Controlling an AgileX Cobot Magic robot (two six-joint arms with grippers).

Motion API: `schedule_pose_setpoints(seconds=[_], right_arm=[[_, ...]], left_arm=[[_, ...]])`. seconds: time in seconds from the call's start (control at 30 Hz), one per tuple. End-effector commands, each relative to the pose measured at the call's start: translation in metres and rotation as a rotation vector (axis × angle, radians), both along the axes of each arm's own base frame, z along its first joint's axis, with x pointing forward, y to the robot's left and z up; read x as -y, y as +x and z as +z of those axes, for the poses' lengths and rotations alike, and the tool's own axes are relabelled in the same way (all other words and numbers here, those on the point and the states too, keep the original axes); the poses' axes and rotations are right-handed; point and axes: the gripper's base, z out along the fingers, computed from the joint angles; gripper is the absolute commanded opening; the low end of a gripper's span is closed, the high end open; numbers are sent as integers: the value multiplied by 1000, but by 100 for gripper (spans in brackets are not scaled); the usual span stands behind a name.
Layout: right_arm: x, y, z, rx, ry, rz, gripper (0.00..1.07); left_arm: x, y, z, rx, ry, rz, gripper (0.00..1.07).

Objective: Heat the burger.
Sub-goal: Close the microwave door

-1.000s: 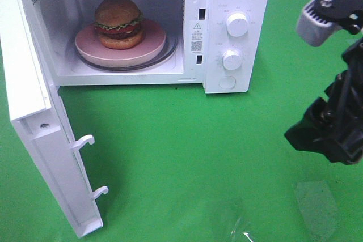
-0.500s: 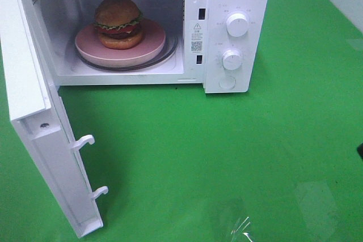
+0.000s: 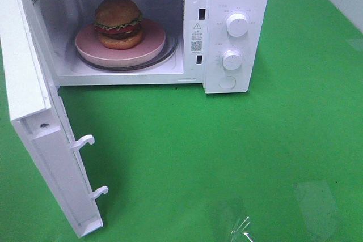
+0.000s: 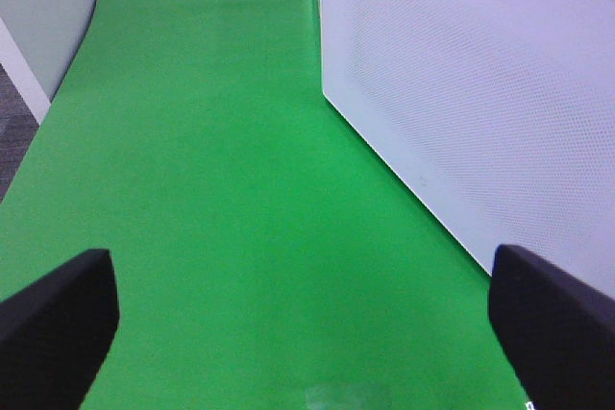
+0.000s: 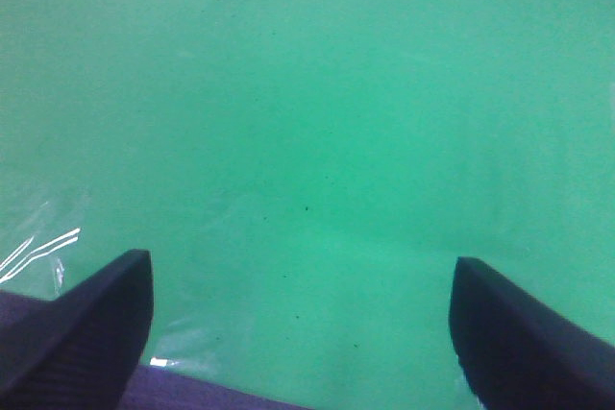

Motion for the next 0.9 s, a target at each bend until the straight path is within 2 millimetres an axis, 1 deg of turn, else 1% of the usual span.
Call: schedule_pose_setpoints(seconds=[0.03,0.07,0.1,0.17,0.2,0.23,0.3,0.4,0.43,0.47,0.9], right_arm=[[6,-15,-10,61,52,-104,76],[6,-15,-10,61,52,-104,76],[6,-20,-10,99,63,-121,76],[6,-23,-10,114,69,-127,76],[7,-28,-9,143,78,-141,76],[7,-28,-9,143,78,-141,76],[9,-38,-9,205,87,-172,75],[9,-40,-9,220,89,-177,75],[9,-47,-9,261,94,-195,75],[9,-50,-9,274,97,-212,75],[9,-49,-9,274,104,-218,75]], left_arm=[[1,-2,0,27,-11,-4,103],[1,-2,0,27,-11,-4,103],[1,-2,0,27,-11,-4,103],[1,-2,0,27,-11,-4,103],[1,-2,0,27,-11,-4,103],[1,-2,0,27,-11,-4,103],[1,-2,0,27,-11,-4,103],[1,-2,0,27,-11,-4,103],[1,-2,0,27,-11,-4,103],[1,-2,0,27,-11,-4,103],[1,-2,0,25,-12,-4,103]])
